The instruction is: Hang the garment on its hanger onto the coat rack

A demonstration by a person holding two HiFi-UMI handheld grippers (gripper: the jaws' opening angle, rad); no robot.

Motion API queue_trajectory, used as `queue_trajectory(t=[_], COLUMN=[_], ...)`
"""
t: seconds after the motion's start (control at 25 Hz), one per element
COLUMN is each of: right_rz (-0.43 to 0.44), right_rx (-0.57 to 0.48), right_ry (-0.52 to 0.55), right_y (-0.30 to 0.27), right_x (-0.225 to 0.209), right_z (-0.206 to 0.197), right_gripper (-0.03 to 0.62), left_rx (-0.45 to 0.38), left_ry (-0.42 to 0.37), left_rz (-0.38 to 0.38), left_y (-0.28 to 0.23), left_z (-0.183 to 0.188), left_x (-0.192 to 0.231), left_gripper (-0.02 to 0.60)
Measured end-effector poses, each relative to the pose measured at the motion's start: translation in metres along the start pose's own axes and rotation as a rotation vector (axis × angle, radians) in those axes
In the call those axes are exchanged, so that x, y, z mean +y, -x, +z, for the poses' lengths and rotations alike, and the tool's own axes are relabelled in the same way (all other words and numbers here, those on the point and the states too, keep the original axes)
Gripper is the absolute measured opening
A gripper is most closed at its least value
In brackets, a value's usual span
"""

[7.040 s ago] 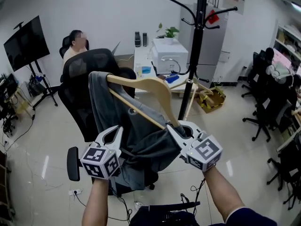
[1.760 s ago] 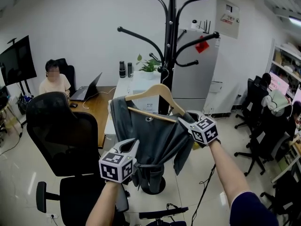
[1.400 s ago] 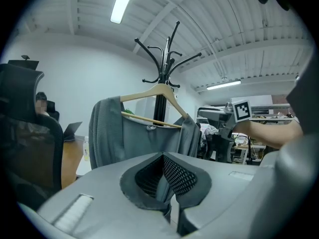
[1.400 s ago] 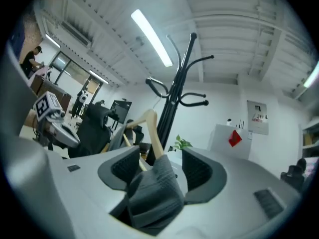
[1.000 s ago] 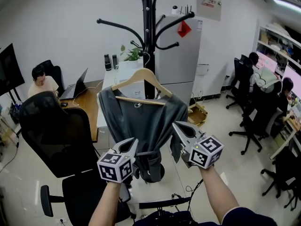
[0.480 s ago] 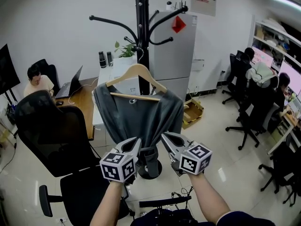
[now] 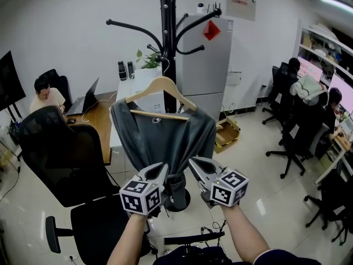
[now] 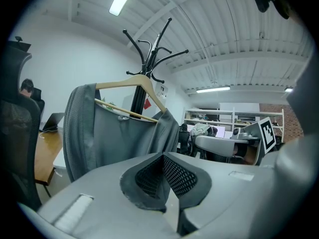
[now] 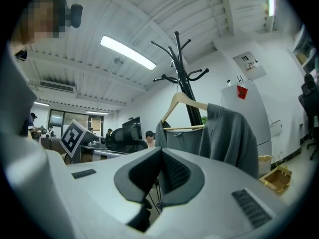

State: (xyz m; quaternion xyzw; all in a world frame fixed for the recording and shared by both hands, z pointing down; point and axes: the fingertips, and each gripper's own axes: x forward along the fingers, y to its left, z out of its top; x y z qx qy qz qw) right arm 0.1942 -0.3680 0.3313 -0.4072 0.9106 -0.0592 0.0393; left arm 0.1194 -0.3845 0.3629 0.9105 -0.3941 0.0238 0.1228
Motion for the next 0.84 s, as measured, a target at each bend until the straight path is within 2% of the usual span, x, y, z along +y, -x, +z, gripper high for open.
queue_trajectory(t=[0.84], right_rz=[0.032], right_rx=[0.007], right_ry=[-0.003], right_y=[0.0043], right_x=[0.0093], right_z=[-0.0008], right_gripper=[0.008], left_rx=[-0.009], left_ry=[0.009], left_rz=[0.015], left_y=[0.0052], left_z=[-0.002], left_x=[-0.007], left_gripper=[-0.014])
